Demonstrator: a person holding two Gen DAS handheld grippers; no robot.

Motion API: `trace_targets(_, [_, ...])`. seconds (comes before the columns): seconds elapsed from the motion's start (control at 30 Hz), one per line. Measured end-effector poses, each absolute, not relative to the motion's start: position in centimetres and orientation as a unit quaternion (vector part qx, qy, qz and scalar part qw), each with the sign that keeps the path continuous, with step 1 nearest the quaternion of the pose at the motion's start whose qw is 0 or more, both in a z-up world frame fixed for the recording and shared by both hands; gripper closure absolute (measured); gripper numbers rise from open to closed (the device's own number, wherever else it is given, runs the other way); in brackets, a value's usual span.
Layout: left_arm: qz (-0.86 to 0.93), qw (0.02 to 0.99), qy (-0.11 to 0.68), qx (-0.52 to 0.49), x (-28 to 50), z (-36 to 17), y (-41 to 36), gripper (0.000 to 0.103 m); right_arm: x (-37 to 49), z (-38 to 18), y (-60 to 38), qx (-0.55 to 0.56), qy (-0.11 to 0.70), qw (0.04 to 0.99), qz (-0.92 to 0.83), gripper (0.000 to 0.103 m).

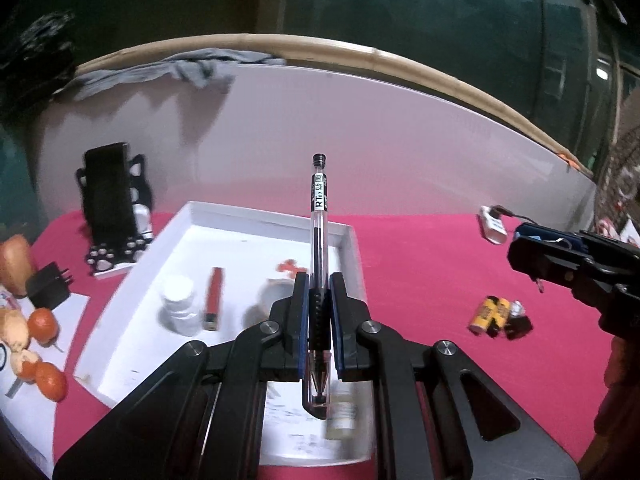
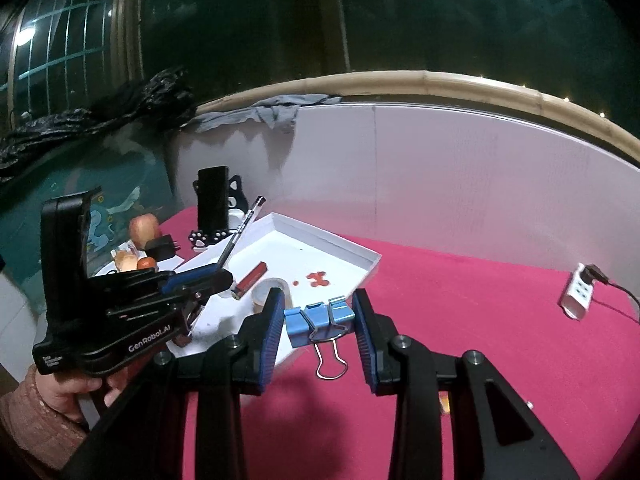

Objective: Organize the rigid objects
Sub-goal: 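Carry the black pen with the left gripper and the blue clip with the right gripper to the tray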

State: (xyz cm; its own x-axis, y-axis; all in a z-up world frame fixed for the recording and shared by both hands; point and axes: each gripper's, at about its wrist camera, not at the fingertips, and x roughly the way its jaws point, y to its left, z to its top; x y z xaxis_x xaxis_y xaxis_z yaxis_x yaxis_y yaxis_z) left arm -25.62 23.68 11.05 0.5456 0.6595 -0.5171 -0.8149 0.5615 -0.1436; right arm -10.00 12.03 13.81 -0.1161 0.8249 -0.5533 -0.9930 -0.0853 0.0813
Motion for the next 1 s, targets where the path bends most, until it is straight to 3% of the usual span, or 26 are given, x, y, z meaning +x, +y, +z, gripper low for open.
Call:
trace_targets(0.47, [0.464, 0.822, 0.252, -0.211, -29.0, 10.5, 34.8, 0.094, -15.8, 12.2, 19.1, -0.214, 0.252, 0.588, 0.738, 0.069])
trace_targets(1.0, [0.462, 0.811, 0.293, -0.206, -26.5, 5.9, 34.8, 0.094, -18.3, 4.5, 21.0, -0.261, 0.322, 0.562, 0.716, 0.069])
